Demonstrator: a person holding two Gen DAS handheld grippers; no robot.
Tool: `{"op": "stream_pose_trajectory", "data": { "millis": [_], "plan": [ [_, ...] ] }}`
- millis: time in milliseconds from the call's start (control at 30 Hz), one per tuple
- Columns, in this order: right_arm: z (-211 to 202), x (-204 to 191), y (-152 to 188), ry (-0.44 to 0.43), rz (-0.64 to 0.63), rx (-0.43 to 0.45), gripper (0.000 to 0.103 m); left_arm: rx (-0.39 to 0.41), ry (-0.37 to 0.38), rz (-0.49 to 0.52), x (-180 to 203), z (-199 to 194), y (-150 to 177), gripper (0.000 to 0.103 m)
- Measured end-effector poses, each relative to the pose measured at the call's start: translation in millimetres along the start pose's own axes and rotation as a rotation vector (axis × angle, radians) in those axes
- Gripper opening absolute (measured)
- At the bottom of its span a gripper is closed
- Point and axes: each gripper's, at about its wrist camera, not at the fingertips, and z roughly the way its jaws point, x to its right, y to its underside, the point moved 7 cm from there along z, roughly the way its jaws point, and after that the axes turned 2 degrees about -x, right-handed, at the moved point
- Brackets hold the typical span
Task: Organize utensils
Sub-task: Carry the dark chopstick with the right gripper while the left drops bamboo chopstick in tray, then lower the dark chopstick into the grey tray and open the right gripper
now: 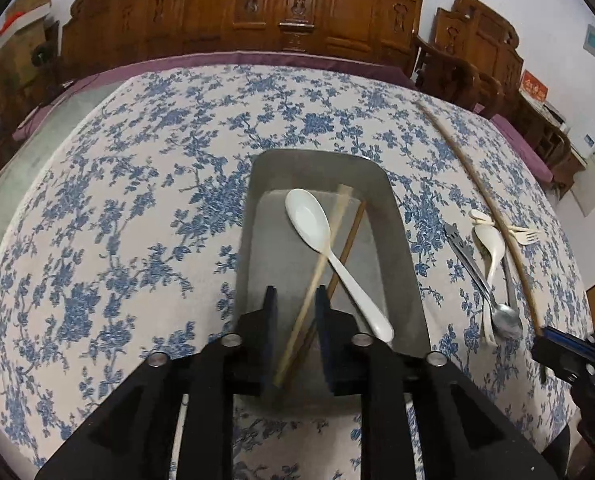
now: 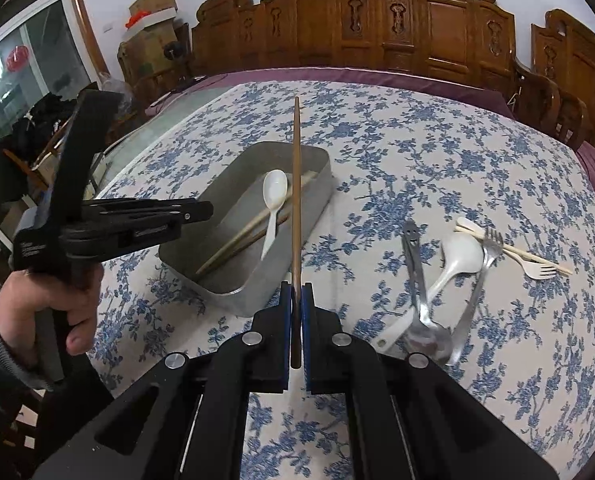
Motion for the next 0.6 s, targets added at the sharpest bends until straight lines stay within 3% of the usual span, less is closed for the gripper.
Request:
{"op": "stream_pose_trajectory", "data": {
  "millis": [300, 600],
  "plan": [
    [30, -26, -14, -0.053, 0.054, -0.029, 0.006, 0.070, -0.029, 0.036, -29, -41, -2, 0.035],
    [59, -45, -36, -0.081, 0.120, -0.050, 0.006, 0.109, -0.022, 0.045, -46, -67, -5, 0.040]
  ]
}}
